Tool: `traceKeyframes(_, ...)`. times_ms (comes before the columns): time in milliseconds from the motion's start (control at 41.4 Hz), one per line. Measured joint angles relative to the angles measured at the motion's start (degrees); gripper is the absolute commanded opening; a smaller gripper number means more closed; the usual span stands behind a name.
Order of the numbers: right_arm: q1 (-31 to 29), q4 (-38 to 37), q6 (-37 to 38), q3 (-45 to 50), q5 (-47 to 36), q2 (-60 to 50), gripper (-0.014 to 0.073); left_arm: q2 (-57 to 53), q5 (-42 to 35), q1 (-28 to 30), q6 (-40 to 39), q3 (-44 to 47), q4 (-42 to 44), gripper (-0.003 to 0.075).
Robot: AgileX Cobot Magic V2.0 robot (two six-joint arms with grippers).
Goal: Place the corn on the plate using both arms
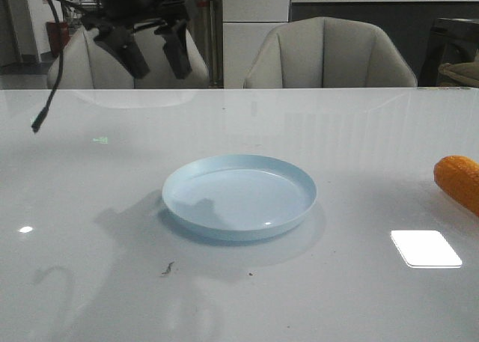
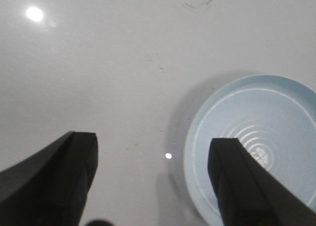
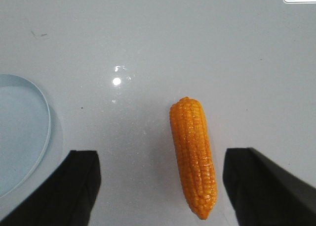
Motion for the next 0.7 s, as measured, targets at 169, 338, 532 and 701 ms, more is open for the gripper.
traceKeyframes(169, 0.0, 0.0, 0.0, 0.0, 0.0, 0.0, 0.0611, -6.5, -2.4, 2.1, -2.1, -0.4, 7.0, 0.0527)
traceKeyframes(338, 0.0, 0.0, 0.0, 0.0, 0.0, 0.0, 0.0611, -14.8, -7.1, 6.5, -4.5, 0.2, 9.5, 0.0527)
traceKeyframes(532, 0.0, 0.0, 0.0, 0.0, 0.0, 0.0, 0.0611, -22.8, -7.1, 9.9, -4.7, 7.2, 15.6, 0.0527)
traceKeyframes(701, 0.0, 0.0, 0.0, 0.0, 0.0, 0.0, 0.0611, -32.0, -15.6, 14.1, -4.8, 21.7, 14.8, 0.0527)
